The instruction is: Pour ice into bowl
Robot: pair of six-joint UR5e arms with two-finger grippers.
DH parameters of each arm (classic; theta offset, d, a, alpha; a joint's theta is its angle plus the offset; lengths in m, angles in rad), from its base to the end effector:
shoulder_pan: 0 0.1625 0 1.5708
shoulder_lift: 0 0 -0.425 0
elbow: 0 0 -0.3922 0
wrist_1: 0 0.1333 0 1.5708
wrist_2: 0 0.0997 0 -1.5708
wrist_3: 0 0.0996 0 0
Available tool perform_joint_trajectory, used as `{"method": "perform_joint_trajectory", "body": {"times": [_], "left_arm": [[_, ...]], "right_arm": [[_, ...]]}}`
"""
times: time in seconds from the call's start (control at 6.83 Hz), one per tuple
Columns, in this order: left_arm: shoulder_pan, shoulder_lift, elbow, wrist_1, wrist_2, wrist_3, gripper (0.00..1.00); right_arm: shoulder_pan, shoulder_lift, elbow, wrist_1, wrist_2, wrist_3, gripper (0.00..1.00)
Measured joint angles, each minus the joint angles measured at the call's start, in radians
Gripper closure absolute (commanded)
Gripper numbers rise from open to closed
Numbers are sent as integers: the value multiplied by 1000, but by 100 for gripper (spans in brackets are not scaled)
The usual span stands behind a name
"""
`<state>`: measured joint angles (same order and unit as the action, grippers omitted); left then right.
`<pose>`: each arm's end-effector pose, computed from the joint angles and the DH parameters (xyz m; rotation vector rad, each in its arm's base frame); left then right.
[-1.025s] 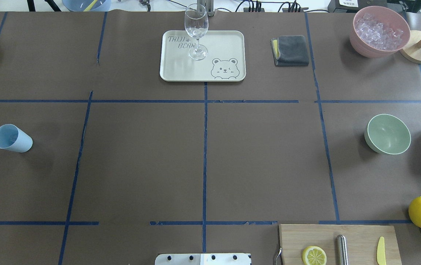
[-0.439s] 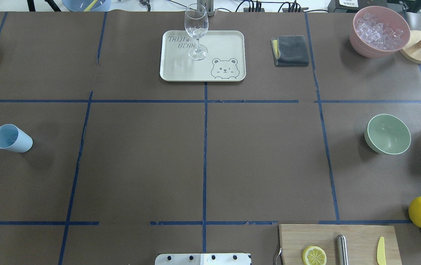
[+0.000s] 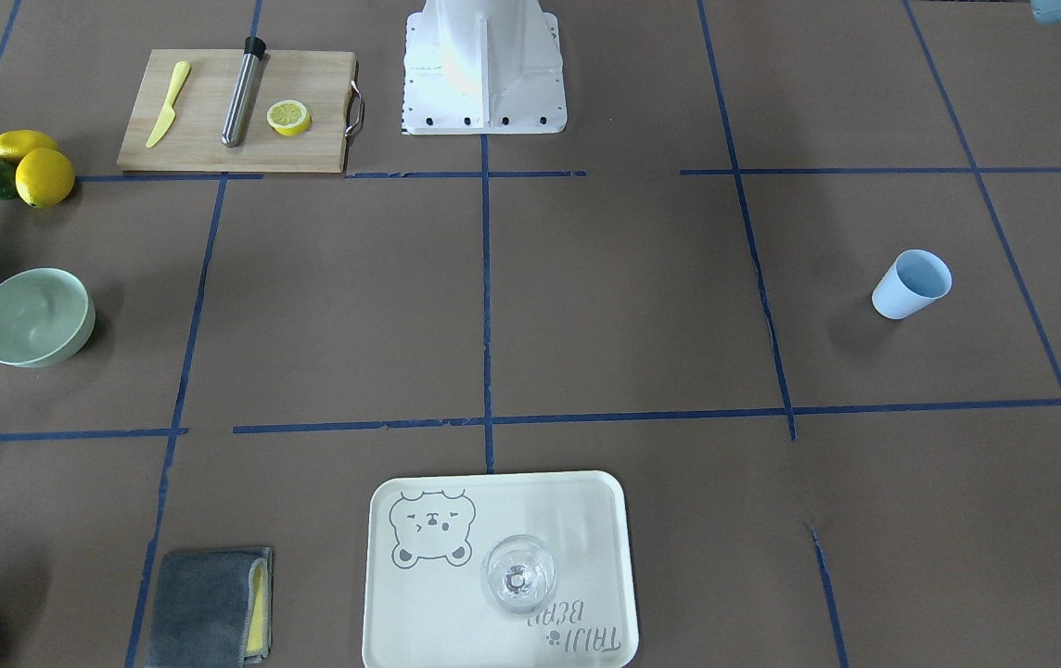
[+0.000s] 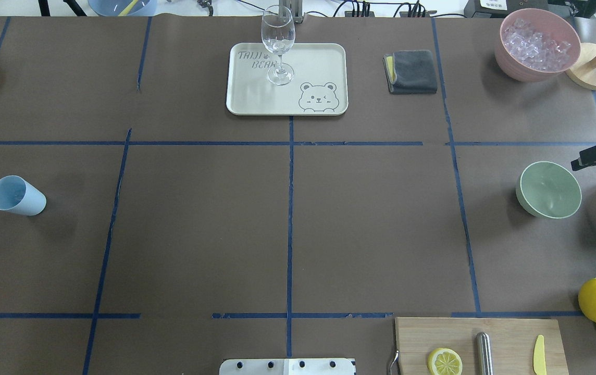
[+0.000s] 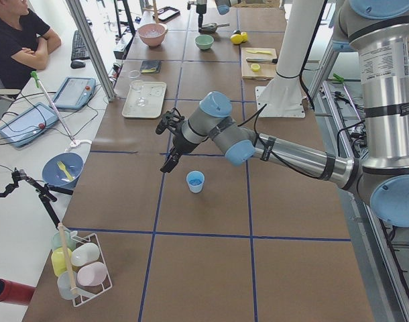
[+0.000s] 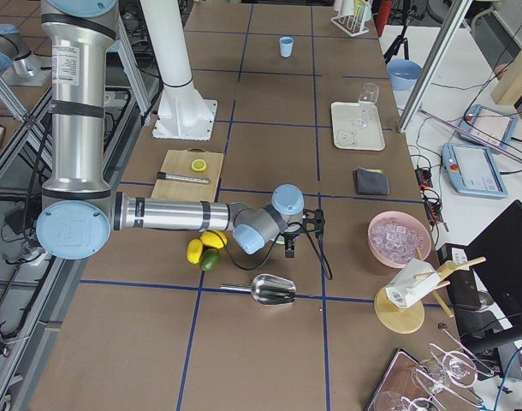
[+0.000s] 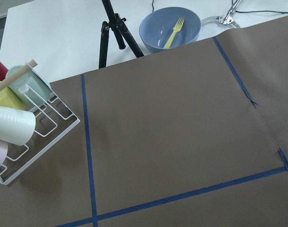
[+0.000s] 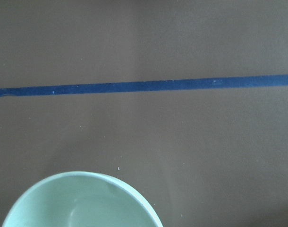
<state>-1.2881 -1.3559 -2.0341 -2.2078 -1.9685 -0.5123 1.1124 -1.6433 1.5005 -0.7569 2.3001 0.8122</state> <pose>0.0272 -0.4333 0.4622 0.6607 0.6795 -0.0361 -0.1531 -0.4616 0.6384 0.0993 -0.9423 0.0823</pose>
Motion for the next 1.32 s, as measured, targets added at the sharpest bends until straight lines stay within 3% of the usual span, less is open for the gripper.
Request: {"method": "perform_joint_trajectory", "body": {"times": [0.15, 0.29, 0.88, 1.32], "left_arm": [[17, 4, -5, -11, 26, -24, 0], [25, 5, -9, -16, 37, -34, 0], [110, 12, -8, -62, 63, -145, 0], [203, 95, -4, -193, 142, -235, 0]], "right_arm": [[-33, -7, -17, 57, -20, 54, 54], [-48, -13, -24, 79, -26, 74, 100], [-53, -50, 8, 91, -16, 73, 100], [-47, -50, 69, 56, 15, 91, 100]]}}
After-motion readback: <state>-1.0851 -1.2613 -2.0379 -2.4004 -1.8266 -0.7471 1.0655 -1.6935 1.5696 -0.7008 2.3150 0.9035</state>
